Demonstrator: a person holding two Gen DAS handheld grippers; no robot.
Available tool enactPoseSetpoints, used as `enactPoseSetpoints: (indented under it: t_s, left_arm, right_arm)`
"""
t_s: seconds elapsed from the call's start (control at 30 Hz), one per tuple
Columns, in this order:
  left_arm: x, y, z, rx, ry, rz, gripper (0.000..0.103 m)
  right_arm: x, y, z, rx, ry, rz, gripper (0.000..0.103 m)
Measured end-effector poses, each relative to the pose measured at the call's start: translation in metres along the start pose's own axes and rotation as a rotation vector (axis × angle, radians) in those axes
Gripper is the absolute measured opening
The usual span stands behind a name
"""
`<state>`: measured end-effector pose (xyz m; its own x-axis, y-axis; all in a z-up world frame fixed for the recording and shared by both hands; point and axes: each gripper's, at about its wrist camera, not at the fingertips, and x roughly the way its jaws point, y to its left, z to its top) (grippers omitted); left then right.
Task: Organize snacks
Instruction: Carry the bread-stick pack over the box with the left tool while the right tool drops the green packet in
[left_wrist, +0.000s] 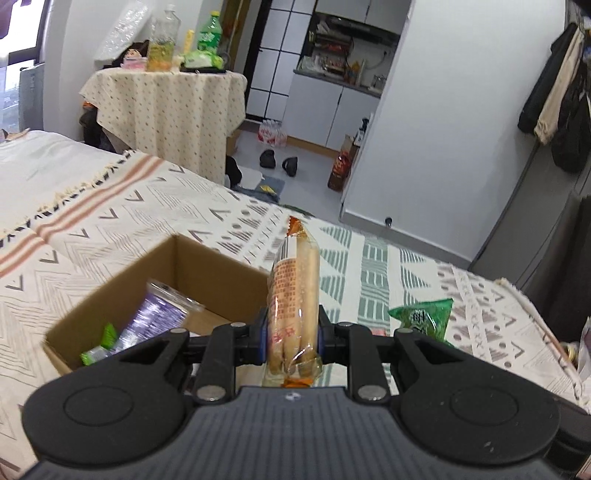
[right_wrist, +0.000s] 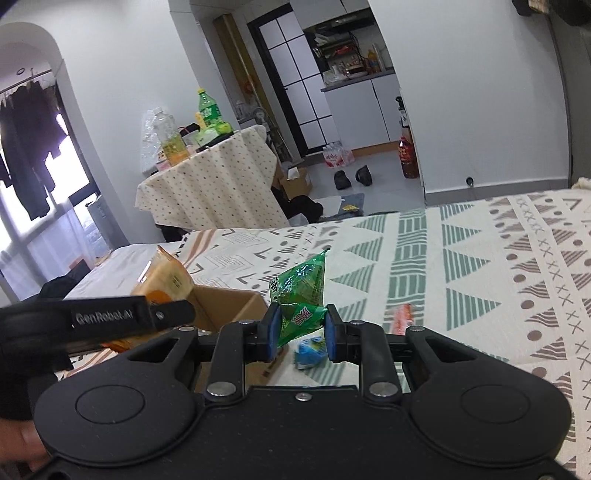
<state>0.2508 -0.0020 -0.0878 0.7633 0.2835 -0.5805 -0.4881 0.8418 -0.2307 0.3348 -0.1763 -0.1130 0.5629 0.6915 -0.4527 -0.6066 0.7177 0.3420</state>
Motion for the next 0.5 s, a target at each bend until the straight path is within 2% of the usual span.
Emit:
enactPoseSetpoints:
  t_s: [0.5]
  left_arm:
    - [-0.028, 0.070, 0.026, -0.100, -0.012, 0.020, 0.022]
  right_arm:
    - [0.003, 0.049, -0.004, -0.092, 0.011, 0.029, 0.024]
